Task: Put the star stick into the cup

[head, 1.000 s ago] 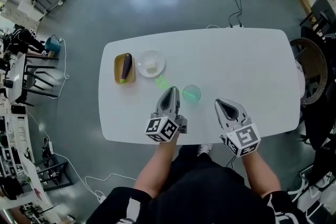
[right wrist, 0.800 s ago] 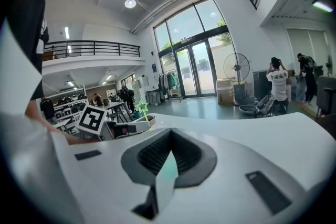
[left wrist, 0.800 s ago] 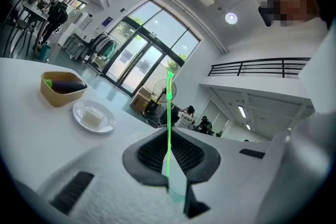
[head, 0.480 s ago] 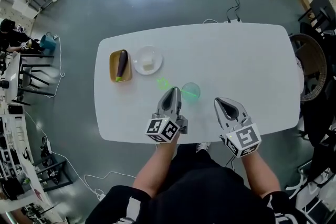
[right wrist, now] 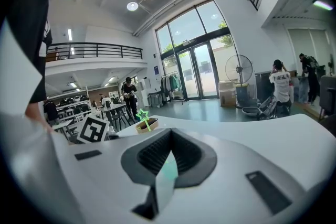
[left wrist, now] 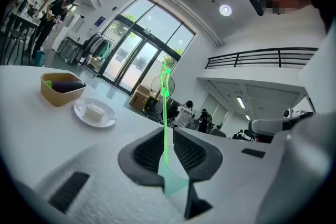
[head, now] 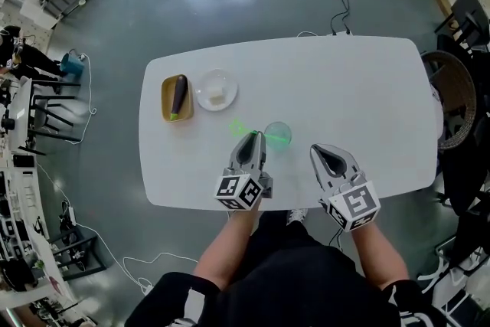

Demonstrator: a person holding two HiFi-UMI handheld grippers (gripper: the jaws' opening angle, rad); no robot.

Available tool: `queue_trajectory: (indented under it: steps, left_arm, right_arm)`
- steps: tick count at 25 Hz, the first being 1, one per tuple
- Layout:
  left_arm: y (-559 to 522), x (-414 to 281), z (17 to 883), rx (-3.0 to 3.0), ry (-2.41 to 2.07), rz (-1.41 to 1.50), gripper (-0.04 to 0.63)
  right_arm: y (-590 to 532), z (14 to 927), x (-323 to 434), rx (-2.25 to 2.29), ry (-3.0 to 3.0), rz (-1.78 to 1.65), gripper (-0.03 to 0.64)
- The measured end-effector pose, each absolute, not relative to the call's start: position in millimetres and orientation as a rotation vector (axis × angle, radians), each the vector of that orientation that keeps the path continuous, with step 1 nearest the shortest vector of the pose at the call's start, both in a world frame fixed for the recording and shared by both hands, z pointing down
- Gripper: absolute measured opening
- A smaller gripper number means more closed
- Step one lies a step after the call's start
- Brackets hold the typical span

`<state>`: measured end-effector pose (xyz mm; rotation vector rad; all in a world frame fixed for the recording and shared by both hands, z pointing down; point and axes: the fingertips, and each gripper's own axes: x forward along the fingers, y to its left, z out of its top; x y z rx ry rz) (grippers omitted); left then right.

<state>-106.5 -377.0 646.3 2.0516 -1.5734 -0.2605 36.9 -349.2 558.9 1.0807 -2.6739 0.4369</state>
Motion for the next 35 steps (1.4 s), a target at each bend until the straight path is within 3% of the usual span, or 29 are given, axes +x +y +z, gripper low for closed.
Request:
queue_trajectory:
  steps: [12,25,35]
  left_arm:
    - [-356.5,-117.8,642.8,2.014,-1.59,-0.231,0.08]
    - [-313.9,-102.8,564.1,2.244,-1.681,-0.182,0.075]
    - [-286.6,-116.0,487.2,2.393,-1.86,-0.152,0.011]
  right_arm:
    - [-336.9,533.6,22.8,1.016,-2.745,0.389,0.006]
    - [-316.2,507.1,7.4,0.974,-2.838,0.339,0.006]
    - [-299.4,478.7,-1.1,0.989,-2.891,0.253,0.006]
